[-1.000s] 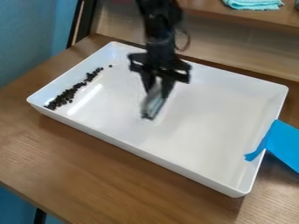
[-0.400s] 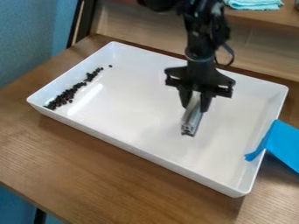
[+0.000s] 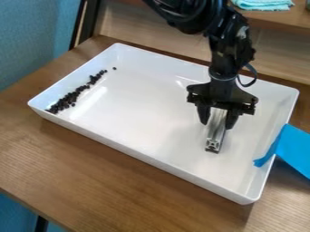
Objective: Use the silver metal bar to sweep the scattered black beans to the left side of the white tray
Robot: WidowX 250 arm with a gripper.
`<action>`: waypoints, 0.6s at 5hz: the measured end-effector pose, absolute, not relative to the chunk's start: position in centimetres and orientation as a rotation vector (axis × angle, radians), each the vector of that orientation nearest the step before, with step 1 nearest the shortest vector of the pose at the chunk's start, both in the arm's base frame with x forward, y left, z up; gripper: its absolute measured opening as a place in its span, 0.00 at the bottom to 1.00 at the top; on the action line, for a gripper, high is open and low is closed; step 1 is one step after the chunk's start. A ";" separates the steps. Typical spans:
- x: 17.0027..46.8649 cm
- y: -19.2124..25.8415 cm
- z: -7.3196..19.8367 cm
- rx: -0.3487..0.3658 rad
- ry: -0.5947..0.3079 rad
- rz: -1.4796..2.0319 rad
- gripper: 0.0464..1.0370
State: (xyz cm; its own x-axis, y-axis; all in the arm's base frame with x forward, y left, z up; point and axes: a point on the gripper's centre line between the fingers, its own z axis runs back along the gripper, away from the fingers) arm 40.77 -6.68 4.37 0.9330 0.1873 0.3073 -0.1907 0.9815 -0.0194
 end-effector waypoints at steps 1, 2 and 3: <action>41.1 -6.8 4.4 -0.014 -0.309 0.162 0.94; 40.9 -5.3 5.3 -0.040 -0.268 0.158 0.97; 41.0 -3.9 10.7 -0.126 -0.269 0.168 0.96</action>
